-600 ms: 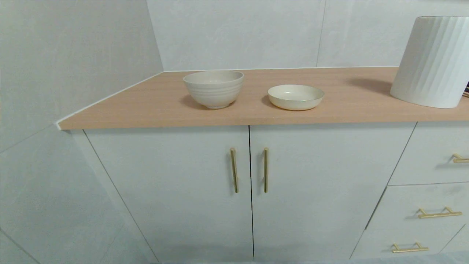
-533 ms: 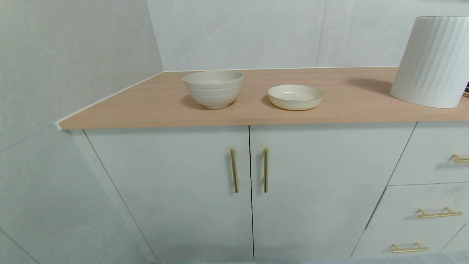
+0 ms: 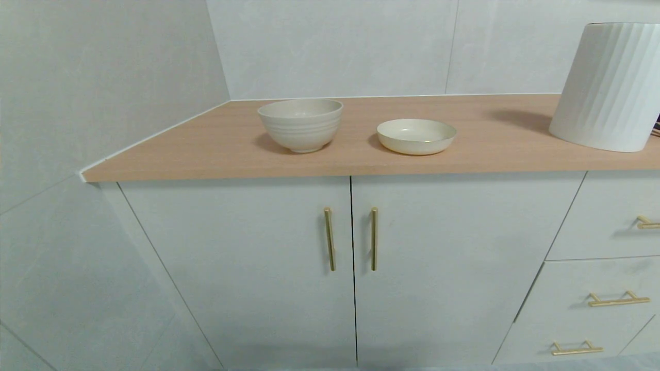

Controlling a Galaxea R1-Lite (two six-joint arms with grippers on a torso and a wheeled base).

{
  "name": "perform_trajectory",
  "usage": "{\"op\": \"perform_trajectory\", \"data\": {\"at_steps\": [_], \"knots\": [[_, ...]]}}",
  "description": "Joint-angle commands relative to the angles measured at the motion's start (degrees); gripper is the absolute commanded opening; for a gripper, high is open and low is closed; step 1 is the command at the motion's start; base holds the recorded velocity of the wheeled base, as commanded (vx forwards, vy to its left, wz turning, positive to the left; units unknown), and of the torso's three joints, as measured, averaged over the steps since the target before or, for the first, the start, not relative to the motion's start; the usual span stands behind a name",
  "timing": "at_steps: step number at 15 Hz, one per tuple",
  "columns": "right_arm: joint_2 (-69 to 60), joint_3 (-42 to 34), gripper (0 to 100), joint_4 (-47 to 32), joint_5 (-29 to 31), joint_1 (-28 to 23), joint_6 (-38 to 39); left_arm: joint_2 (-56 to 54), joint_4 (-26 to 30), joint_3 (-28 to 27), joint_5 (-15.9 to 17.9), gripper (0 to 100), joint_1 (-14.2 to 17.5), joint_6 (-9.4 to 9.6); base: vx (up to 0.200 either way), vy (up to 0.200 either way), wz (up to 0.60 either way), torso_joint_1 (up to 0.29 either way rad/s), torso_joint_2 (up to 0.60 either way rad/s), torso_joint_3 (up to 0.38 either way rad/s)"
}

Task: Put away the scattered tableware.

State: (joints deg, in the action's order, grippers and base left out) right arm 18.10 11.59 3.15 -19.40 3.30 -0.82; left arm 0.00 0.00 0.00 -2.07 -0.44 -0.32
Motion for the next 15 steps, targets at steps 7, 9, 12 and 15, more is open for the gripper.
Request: {"op": "perform_trajectory", "data": {"at_steps": [7, 9, 12, 15], "knots": [[35.9, 14.2, 100, 3.6, -1.8, 18.8, 0.1, 0.1, 0.0, 0.0, 0.0, 100, 0.0, -0.03, 0.000, 0.000, 0.00, 0.000, 0.00, 0.000], [43.5, 15.5, 100, 9.5, -1.7, 21.2, 0.2, 0.1, 0.0, 0.0, 0.0, 100, 0.0, -0.03, 0.000, 0.000, 0.00, 0.000, 0.00, 0.000], [54.8, 17.1, 100, 20.0, -1.4, 24.4, 1.2, 0.1, 0.0, 0.0, 0.0, 100, 0.0, -0.03, 0.000, 0.000, 0.00, 0.000, 0.00, 0.000], [61.3, 22.8, 100, 20.6, -1.7, 26.9, 5.6, 0.1, 0.0, 0.0, 0.0, 100, 0.0, -0.03, 0.000, 0.000, 0.00, 0.000, 0.00, 0.000]]}}
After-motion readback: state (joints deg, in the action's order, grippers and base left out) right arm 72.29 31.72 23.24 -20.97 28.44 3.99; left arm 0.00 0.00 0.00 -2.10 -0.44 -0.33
